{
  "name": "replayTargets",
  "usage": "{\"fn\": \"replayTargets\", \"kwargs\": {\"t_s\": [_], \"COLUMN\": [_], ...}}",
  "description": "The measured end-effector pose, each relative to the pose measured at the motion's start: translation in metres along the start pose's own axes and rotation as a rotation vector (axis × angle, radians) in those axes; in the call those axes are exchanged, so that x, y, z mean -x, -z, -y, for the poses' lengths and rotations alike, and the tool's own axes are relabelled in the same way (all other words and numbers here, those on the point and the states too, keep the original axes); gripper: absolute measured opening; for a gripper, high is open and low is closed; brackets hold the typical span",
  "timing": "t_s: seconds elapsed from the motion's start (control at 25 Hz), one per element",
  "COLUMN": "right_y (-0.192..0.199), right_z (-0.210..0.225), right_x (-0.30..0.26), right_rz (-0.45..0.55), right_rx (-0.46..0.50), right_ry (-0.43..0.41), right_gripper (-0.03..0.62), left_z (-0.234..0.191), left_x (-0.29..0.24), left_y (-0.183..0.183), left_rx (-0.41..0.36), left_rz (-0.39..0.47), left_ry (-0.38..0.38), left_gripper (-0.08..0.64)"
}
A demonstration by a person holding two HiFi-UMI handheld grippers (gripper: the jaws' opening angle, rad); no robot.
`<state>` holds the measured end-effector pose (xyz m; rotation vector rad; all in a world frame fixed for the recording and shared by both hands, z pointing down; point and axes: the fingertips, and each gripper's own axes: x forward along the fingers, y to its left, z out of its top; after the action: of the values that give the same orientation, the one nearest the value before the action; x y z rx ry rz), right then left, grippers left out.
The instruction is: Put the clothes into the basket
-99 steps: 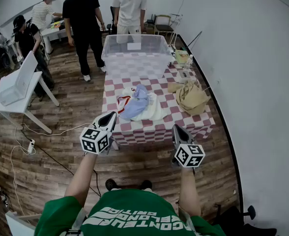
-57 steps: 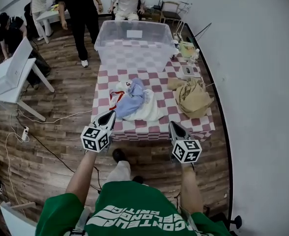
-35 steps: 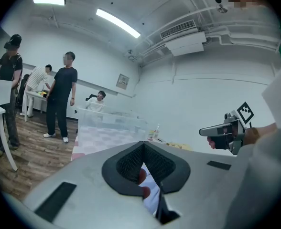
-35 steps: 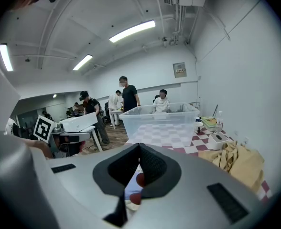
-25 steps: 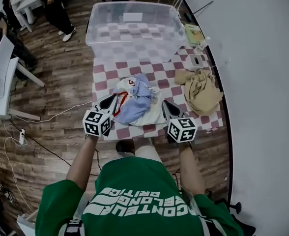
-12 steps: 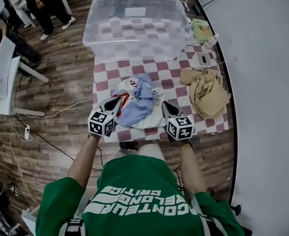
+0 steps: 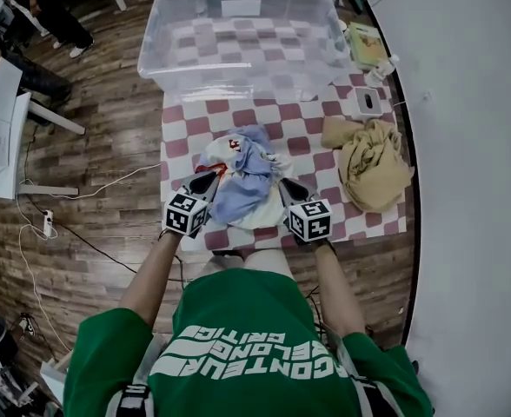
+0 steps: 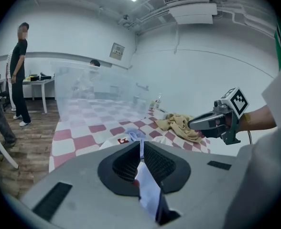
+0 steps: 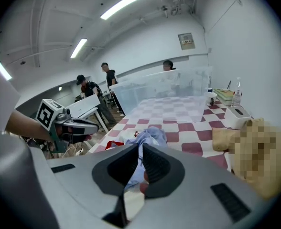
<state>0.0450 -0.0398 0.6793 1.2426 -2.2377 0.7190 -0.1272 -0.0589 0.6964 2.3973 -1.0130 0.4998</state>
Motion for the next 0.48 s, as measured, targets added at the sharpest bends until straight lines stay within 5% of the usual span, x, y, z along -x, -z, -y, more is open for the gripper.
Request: {"fn": "replayTargets", "kwargs": {"t_s": [0.08, 0.28, 0.48], "right_y": [0.008, 0.023, 0.042], "right_z": [0.001, 0.004, 0.015], "right_x": [-0.011, -0.04, -0.068], "right_rz": [-0.03, -0.093, -0.148], "right_rx": [0.007, 0.028, 0.014], "right_ry": [-0.023, -0.068, -0.073], "right_gripper": [0.041, 0.239, 0.293], "left_z": [-0.003, -0.014, -0.021], "left_x": [-0.009, -0.035, -0.059], "left_y": [0.008, 0.03, 0.055], "left_rx": [0.011, -0.008, -0.041], "left_rz": [-0.025, -0.106, -0.199], "left_ry": [0.001, 0.011, 0.019], "left_gripper": [0.024, 0.218, 0.315]}}
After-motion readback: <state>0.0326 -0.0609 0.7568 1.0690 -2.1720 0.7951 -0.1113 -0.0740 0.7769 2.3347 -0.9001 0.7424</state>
